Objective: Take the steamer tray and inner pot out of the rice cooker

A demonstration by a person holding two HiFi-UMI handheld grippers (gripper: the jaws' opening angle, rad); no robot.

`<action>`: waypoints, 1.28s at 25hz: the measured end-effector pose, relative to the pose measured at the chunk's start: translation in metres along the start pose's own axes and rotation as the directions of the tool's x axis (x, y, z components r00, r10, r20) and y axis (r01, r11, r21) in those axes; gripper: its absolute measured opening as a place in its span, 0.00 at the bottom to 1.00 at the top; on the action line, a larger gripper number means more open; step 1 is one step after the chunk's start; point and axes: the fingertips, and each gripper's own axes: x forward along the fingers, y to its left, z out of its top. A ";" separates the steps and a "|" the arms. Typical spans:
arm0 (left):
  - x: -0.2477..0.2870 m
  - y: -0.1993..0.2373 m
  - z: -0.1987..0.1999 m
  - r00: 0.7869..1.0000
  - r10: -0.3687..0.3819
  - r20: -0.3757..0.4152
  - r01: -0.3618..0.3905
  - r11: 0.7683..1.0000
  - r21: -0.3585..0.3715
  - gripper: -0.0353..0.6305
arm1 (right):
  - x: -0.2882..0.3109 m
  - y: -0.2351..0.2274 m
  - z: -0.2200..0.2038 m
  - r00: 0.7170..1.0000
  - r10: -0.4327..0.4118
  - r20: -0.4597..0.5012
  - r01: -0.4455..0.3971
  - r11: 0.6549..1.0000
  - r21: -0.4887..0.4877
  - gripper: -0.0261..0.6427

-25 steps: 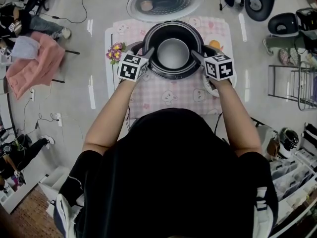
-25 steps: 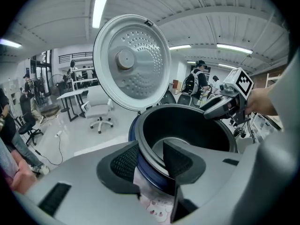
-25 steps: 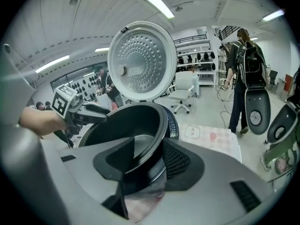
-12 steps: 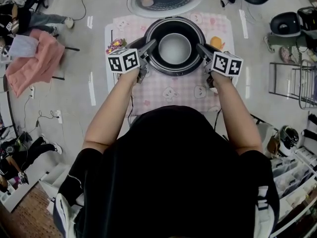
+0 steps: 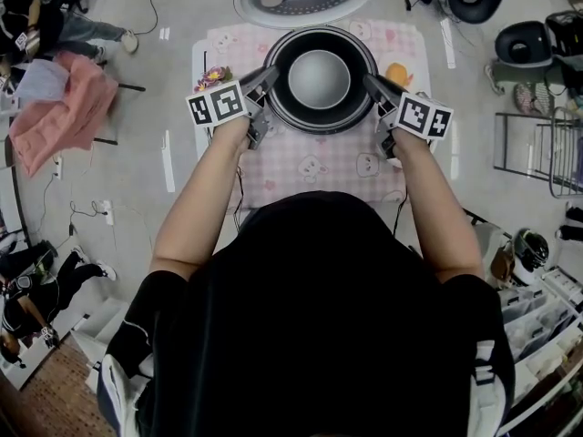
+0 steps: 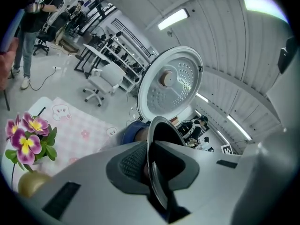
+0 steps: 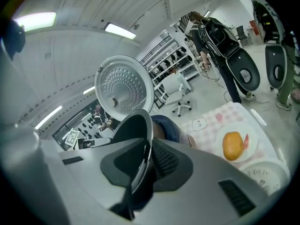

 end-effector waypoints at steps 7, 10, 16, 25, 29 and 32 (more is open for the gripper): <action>-0.010 -0.016 0.010 1.000 -0.009 0.018 0.009 1.000 0.014 0.13 | -0.014 0.018 0.015 0.999 0.028 0.029 -0.027 0.999 -0.035 0.11; -0.016 -0.022 0.017 0.999 -0.024 0.035 0.023 1.000 0.019 0.13 | -0.019 0.028 0.023 0.998 0.042 0.048 -0.039 0.998 -0.054 0.11; -0.026 -0.040 0.028 0.997 -0.045 0.066 0.042 0.998 0.038 0.13 | -0.032 0.042 0.037 0.995 0.060 0.077 -0.053 0.994 -0.092 0.12; -0.047 -0.056 0.045 0.991 -0.067 0.115 0.059 0.996 0.069 0.13 | -0.041 0.069 0.052 0.990 0.085 0.115 -0.068 0.987 -0.145 0.11; -0.058 -0.063 0.050 0.988 -0.071 0.137 0.060 0.995 0.079 0.13 | -0.047 0.084 0.059 0.986 0.112 0.125 -0.089 0.980 -0.177 0.11; -0.068 -0.067 0.054 0.985 -0.072 0.156 0.059 0.994 0.089 0.13 | -0.050 0.096 0.062 0.983 0.133 0.125 -0.106 0.974 -0.201 0.11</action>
